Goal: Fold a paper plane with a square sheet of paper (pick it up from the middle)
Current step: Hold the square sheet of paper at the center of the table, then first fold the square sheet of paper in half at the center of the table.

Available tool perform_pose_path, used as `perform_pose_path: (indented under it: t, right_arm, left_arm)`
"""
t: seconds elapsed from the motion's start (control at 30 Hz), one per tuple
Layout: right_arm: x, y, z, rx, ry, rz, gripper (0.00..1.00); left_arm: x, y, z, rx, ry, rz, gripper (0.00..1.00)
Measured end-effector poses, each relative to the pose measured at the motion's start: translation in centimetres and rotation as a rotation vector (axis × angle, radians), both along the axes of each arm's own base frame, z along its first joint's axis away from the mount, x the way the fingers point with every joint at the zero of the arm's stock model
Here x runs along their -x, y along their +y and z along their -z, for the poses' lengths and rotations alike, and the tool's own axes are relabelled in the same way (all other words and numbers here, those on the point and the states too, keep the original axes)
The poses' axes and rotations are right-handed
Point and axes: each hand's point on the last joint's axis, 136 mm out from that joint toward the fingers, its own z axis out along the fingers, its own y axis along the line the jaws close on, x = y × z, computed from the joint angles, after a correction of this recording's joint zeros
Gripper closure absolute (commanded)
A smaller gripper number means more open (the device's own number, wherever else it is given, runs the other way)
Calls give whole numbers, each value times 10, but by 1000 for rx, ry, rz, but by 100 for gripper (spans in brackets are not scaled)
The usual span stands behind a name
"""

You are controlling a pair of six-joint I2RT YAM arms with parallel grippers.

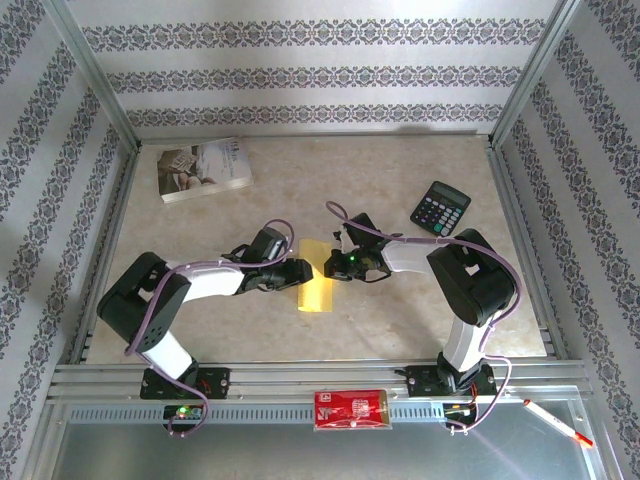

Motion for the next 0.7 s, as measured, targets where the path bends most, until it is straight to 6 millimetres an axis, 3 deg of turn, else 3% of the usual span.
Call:
perform_pose_path:
  t: [0.1,0.2,0.3,0.4,0.5,0.7]
  right_arm:
    - [0,0,0,0,-1,0,100]
    - [0,0,0,0,-1,0,100]
    - [1,0,0,1,-7,-1,100]
    - [0,0,0,4,-13,0,100]
    - [0,0,0,4,-15,1,100]
    - [0,0,0,5,-16,1,100]
  left_arm:
    - [3,14,-15,-47,-32,-22,46]
    - [1,17,-43,-41,-95,-29,56]
    - [-4,2,-67,-13,-149,4,71]
    - [-5,-22,-76,15,-155,66,79]
    - [-7,-36,-59,3,-110,106,83]
    - [-6,-26,-14,-69,-18,99,84]
